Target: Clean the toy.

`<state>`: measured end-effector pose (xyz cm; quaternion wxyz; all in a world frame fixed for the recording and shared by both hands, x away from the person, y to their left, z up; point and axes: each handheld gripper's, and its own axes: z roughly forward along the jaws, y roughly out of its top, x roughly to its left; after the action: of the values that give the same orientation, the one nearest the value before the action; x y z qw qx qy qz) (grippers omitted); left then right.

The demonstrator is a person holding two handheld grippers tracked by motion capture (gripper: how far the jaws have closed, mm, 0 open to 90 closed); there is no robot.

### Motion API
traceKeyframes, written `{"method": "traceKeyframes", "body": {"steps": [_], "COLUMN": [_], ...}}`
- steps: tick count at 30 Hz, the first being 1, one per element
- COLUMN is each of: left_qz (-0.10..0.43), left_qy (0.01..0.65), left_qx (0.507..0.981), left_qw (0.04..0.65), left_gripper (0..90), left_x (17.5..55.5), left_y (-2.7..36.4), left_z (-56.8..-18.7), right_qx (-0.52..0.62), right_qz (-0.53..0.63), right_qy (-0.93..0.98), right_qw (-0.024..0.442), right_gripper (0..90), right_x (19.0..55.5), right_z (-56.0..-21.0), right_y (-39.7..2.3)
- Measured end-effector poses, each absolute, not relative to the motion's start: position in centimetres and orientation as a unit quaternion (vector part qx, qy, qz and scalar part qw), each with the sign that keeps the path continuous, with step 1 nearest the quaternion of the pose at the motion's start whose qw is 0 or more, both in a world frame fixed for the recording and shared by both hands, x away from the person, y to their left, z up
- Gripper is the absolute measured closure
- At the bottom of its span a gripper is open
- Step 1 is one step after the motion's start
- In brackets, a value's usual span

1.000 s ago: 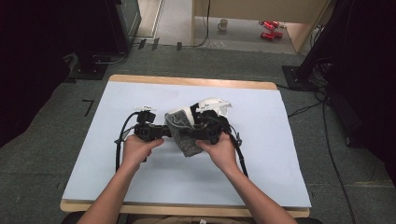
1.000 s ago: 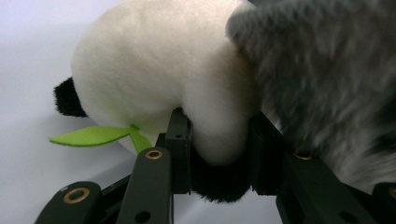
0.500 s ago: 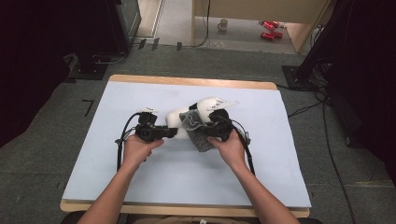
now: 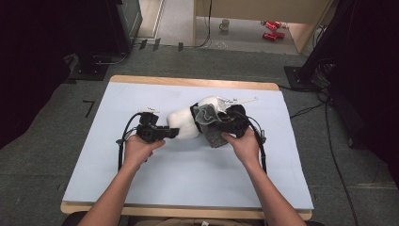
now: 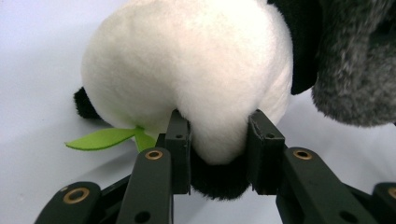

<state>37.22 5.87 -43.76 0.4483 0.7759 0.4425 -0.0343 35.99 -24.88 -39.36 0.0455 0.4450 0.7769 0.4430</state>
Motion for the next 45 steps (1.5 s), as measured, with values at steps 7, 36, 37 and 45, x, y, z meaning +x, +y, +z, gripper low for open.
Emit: {"method": "traceKeyframes", "body": {"steps": [7, 36, 37, 45], "left_qz": [-0.037, -0.045, -0.049, -0.045], "left_qy": [0.446, 0.459, 0.460, 0.462], "left_qx": [0.773, 0.762, 0.762, 0.770], "left_qw": [0.450, 0.454, 0.452, 0.437], "left_gripper": [66.7, 66.6, 66.6, 66.9], "left_x": [37.5, 36.2, 36.2, 36.2], "left_y": [5.9, 5.3, 5.3, 5.2], "left_z": [-43.8, -42.4, -42.5, -43.2], "right_qx": [0.478, 0.387, 0.387, 0.385], "right_qz": [0.451, 0.482, 0.473, 0.457], "right_qy": [0.751, 0.785, 0.791, 0.801], "right_qw": [0.065, -0.041, -0.039, -0.025], "right_gripper": [77.9, 78.0, 77.9, 77.7], "right_x": [36.2, 33.9, 33.9, 34.9], "right_z": [-38.9, -40.0, -40.5, -42.8], "right_y": [-27.7, -18.7, -18.3, -18.8]}}
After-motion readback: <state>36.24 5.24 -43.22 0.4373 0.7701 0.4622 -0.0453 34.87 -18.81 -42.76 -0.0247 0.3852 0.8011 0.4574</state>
